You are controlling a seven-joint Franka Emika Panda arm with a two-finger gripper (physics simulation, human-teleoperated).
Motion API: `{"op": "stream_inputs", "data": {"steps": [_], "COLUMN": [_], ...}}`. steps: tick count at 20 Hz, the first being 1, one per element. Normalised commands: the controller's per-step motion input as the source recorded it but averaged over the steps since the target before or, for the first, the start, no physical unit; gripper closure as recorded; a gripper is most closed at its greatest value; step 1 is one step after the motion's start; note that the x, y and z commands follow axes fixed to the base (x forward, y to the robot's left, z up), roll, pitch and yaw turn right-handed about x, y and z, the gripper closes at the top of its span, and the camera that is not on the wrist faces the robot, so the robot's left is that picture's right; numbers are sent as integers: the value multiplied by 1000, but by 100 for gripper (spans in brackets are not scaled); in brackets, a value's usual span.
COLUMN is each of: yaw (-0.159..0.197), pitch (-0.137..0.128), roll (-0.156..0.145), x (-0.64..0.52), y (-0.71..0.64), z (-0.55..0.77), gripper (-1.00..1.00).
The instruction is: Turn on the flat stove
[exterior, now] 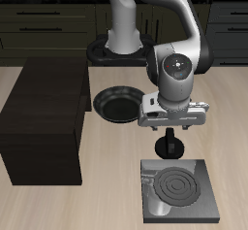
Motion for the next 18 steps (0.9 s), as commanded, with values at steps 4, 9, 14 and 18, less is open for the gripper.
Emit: {"op": "stream_inputs", "data": {"steps": [4, 9, 14, 18], "yaw": [16, -5, -13, 27], "pitch": [16, 36, 33, -1], "roll": [17, 21, 28, 1], "x": [-22, -46, -44, -98], "y": [92, 25, -64, -123], "z": [-184, -224, -183, -143], "gripper": [-100, -100, -100, 100]}}
